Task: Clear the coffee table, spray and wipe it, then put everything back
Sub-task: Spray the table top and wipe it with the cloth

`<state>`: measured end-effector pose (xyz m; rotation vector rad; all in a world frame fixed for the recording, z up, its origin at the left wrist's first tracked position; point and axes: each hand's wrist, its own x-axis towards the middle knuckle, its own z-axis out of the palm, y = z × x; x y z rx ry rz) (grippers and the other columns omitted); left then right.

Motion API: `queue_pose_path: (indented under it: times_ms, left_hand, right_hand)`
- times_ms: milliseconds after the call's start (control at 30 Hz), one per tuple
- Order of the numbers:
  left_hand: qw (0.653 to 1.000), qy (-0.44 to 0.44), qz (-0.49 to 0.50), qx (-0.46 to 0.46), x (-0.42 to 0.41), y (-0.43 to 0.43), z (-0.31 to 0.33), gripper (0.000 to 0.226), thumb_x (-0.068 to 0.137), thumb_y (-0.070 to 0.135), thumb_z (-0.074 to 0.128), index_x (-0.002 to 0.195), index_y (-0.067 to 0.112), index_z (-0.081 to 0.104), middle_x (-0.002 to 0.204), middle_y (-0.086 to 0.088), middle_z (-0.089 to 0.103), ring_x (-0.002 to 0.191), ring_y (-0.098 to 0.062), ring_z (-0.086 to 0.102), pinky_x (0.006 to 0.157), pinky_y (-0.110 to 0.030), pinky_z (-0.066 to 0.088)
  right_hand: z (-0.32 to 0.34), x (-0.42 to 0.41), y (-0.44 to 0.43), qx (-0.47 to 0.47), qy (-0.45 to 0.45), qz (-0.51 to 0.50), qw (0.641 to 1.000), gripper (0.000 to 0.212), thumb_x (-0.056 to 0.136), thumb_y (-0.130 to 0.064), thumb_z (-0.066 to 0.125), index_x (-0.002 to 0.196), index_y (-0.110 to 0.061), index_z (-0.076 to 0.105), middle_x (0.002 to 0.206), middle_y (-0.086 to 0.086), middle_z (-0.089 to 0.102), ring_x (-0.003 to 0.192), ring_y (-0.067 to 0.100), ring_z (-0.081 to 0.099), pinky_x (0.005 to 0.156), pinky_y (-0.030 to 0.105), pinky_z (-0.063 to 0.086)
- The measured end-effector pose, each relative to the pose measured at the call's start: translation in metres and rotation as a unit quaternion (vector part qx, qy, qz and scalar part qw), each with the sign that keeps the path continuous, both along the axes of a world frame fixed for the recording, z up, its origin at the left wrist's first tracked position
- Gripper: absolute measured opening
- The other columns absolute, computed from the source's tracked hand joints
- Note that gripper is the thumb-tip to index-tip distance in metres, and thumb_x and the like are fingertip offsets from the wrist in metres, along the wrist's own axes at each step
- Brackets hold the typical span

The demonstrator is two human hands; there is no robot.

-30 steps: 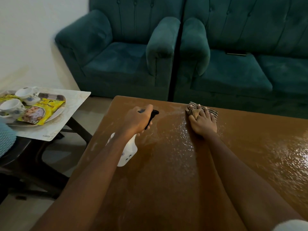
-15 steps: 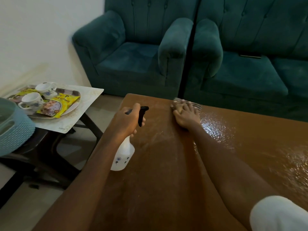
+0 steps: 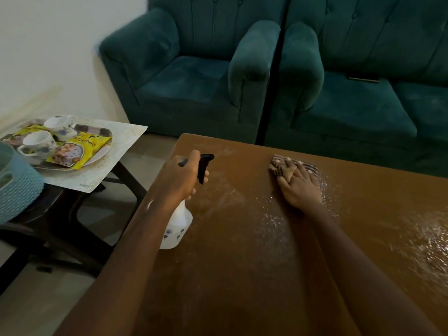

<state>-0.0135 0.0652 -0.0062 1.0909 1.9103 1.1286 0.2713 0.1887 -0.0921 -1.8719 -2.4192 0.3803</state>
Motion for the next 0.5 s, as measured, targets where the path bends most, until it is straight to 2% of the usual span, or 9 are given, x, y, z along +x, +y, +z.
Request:
queue_pose_path:
  times_ms: [100,300,500]
  left_hand:
    - [1.0,-0.005,0.01,0.01,0.001,-0.004,0.001,0.051,0.083,0.067,0.033,0.077,0.037,0.073,0.071,0.003,0.075,0.037,-0.008,0.052,0.036,-0.021,0.04]
    - [0.999,-0.009,0.038,0.011,0.003,-0.007,0.002,0.049,0.082,0.068,0.033,0.078,0.039,0.073,0.073,0.004,0.076,0.038,-0.008,0.052,0.037,-0.019,0.04]
    - [1.0,0.015,0.024,-0.003,0.009,0.0,0.001,0.047,0.083,0.068,0.033,0.078,0.043,0.072,0.072,0.007,0.076,0.038,-0.008,0.054,0.037,-0.021,0.042]
  right_hand:
    - [0.001,-0.03,0.025,-0.005,0.004,-0.043,0.999,0.06,0.1,-0.054,0.02,0.157,-0.038,0.011,0.166,-0.003,0.001,0.152,0.021,-0.006,0.122,0.046,-0.002]
    - [-0.003,-0.092,0.019,-0.014,0.005,0.099,0.995,0.063,0.099,-0.057,0.019,0.156,-0.031,0.021,0.166,-0.006,-0.004,0.152,0.019,-0.009,0.121,0.045,-0.004]
    - [-0.009,-0.092,0.018,-0.008,0.013,0.086,0.996,0.06,0.099,-0.058,0.016,0.156,-0.039,0.013,0.165,-0.01,-0.004,0.151,0.017,-0.01,0.12,0.042,-0.007]
